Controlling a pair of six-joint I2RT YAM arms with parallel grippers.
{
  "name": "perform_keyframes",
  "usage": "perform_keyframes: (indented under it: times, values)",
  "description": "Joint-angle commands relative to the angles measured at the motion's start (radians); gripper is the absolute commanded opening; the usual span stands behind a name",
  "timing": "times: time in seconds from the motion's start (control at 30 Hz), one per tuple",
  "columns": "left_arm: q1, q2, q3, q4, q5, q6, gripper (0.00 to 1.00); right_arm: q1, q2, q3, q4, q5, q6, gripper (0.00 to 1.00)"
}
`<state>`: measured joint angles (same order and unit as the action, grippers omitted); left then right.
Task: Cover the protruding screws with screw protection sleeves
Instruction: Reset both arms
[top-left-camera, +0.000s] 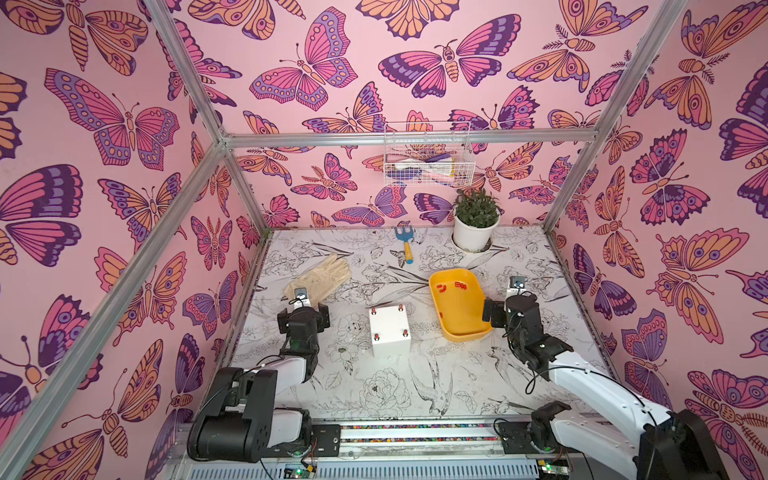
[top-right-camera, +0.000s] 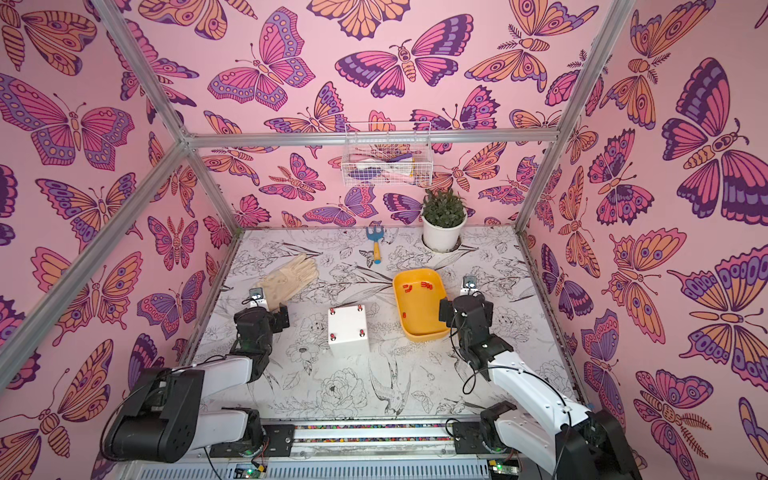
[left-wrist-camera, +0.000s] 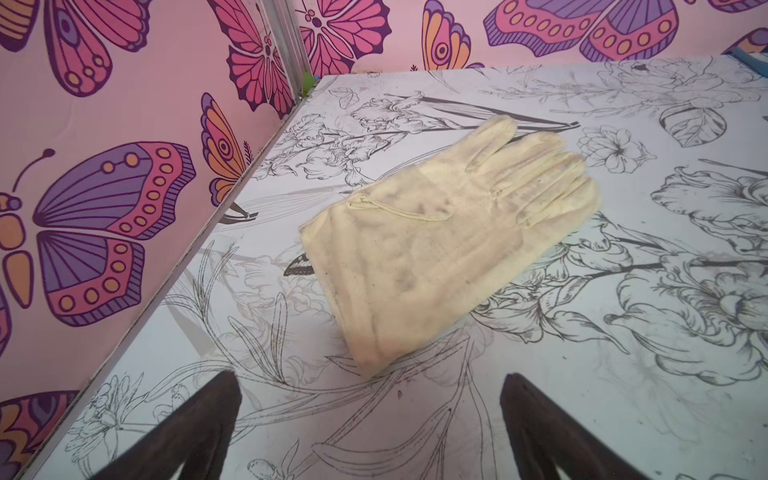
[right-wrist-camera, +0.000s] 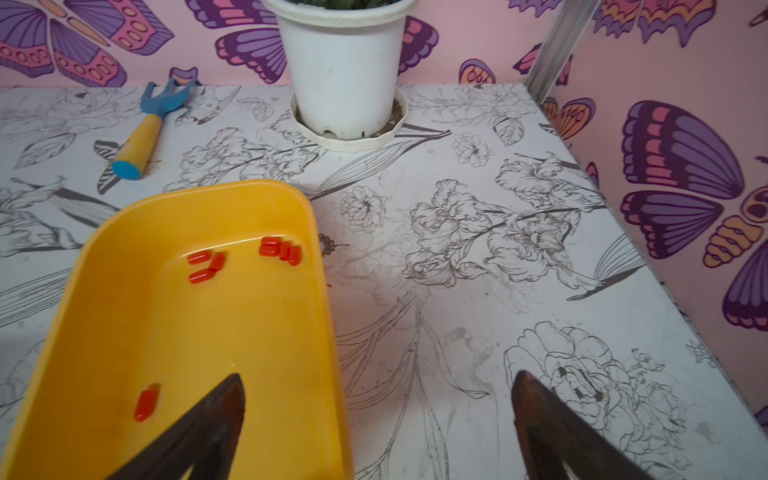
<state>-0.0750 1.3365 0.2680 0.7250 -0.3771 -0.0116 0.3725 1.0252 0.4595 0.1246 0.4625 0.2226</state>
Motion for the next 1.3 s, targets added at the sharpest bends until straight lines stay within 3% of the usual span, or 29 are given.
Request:
perform_keyframes:
  times: [0.0, 0.1, 0.27, 0.33, 0.4, 0.5, 0.57, 0.7, 1.27]
  values:
    - [0.044, 0.040, 0.030, 0.131, 0.098, -0.010, 1.00, -0.054, -0.004, -0.014, 0.109, 0.068, -0.005, 0.99]
    - [0.071, 0.135, 0.023, 0.246, 0.146, -0.024, 1.00, -0.085, 0.000, -0.001, 0.090, 0.068, -0.029, 0.99]
    - [0.090, 0.163, 0.025, 0.246, 0.216, -0.033, 1.00, -0.133, 0.062, -0.005, 0.125, 0.078, -0.073, 0.99]
    - [0.095, 0.229, 0.003, 0.366, 0.222, -0.033, 0.99, -0.145, 0.089, -0.015, 0.148, 0.079, -0.078, 0.99]
    - [0.097, 0.184, 0.013, 0.275, 0.233, -0.048, 1.00, -0.151, 0.105, -0.028, 0.177, 0.087, -0.083, 0.99]
    - [0.099, 0.224, 0.005, 0.356, 0.236, -0.032, 1.00, -0.162, 0.113, -0.038, 0.194, 0.076, -0.080, 0.99]
    - [0.098, 0.191, 0.031, 0.252, 0.249, -0.042, 1.00, -0.169, 0.114, -0.041, 0.194, 0.076, -0.077, 0.99]
    - [0.096, 0.205, 0.051, 0.218, 0.244, -0.036, 1.00, -0.183, 0.118, -0.043, 0.203, 0.074, -0.075, 0.99]
    - [0.089, 0.213, 0.051, 0.237, 0.231, -0.027, 1.00, -0.236, 0.306, -0.003, 0.359, 0.040, -0.099, 0.99]
